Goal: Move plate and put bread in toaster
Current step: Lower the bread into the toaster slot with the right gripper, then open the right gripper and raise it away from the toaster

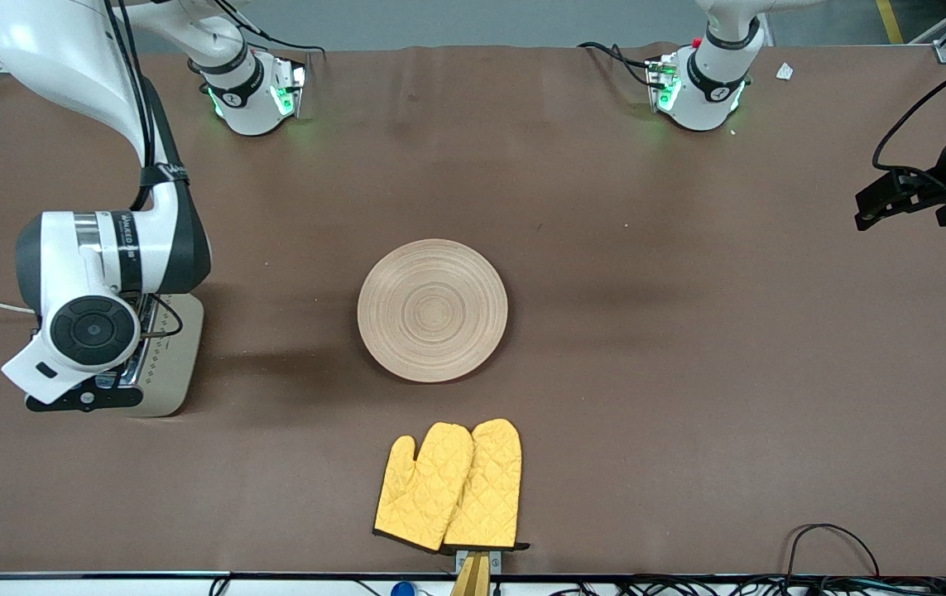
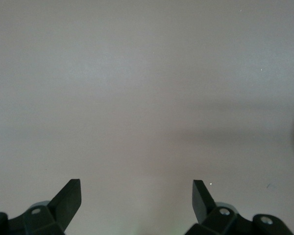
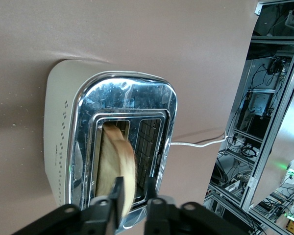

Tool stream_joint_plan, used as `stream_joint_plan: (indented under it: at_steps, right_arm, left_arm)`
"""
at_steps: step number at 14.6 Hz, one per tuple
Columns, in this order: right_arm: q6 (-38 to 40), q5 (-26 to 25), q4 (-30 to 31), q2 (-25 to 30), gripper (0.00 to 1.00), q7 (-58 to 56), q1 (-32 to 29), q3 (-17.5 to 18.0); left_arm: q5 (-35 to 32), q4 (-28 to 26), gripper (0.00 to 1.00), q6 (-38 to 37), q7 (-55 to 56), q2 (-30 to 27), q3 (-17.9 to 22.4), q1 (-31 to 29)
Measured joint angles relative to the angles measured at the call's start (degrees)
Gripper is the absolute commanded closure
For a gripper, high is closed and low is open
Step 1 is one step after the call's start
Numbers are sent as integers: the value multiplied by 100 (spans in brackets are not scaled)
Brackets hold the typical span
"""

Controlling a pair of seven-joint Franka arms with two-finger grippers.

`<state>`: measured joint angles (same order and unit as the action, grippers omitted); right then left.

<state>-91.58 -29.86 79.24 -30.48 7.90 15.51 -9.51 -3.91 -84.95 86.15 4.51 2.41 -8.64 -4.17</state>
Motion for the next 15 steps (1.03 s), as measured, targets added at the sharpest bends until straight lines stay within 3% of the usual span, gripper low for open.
stream_joint_plan:
  at_steps: [5,7,15]
  right_arm:
    - [-10,1092,-474,42,0,28,-47,-56]
    - [4,1287,-684,158,0,23,-221,-75]
    - [555,2675,-682,1371,0,-323,-1216,-89]
  left_arm:
    - [0,0,0,0,-6,7,0,0]
    - [0,1,0,0,-12,7,0,0]
    - [0,34,0,1,-32,23,-25,25]
